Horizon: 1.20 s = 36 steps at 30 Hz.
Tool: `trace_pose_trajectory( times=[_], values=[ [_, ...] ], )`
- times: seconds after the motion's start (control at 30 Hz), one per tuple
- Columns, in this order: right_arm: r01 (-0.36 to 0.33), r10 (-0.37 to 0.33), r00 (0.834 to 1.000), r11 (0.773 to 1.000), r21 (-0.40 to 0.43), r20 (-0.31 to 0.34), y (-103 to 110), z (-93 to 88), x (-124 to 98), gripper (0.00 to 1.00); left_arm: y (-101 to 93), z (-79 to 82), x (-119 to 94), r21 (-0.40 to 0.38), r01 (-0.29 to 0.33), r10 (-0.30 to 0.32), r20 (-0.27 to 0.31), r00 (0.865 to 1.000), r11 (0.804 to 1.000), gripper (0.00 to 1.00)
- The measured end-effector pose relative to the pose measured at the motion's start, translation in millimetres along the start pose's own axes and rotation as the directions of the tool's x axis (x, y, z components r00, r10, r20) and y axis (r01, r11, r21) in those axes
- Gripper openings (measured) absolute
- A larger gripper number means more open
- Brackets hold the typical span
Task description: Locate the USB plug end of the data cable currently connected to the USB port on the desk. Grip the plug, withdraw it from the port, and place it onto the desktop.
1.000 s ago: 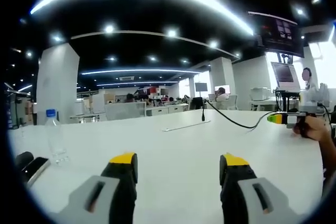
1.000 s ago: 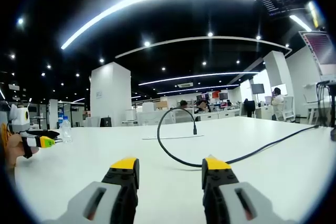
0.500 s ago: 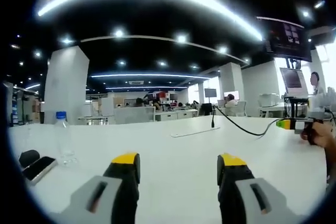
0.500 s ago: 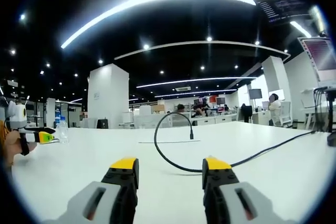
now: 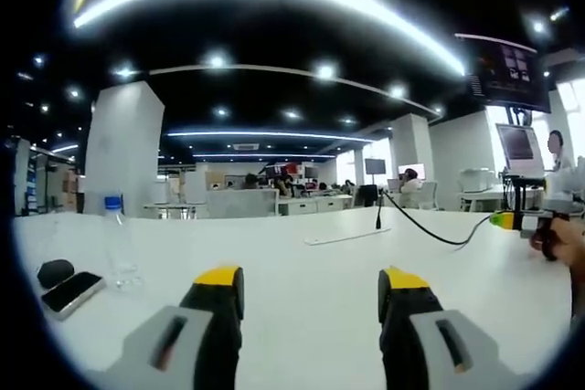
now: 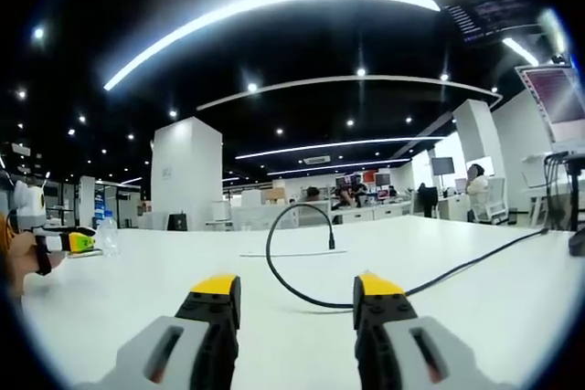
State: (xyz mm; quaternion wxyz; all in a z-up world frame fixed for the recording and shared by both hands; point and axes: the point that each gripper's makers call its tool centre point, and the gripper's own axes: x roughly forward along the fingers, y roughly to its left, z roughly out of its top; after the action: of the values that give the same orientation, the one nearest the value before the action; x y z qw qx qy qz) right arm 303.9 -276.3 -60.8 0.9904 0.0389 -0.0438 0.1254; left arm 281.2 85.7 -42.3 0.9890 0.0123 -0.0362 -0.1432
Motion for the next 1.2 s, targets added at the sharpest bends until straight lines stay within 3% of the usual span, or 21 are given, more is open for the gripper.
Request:
trace_pose_trajectory(
  times=[0.3,0.87,1.2],
  values=[
    [0.003,-0.003,1.000,1.000,-0.021,0.015,1,9.9,1,0.51,-2.1,5.5,1,0.011,-0.006,0.006,-0.005,1.000,1.000,0.61],
    [-0.025,0.026,0.999,0.999,-0.028,0.038,0,25.2,8,0.51,6.5,33.3,-3,0.028,-0.031,0.030,0.051,0.998,0.999,0.61],
    [-0.039,0.041,0.999,0.998,-0.056,0.036,2,25.0,16,0.53,4.0,39.2,2,0.036,-0.018,0.016,0.046,0.999,0.999,0.64]
  ],
)
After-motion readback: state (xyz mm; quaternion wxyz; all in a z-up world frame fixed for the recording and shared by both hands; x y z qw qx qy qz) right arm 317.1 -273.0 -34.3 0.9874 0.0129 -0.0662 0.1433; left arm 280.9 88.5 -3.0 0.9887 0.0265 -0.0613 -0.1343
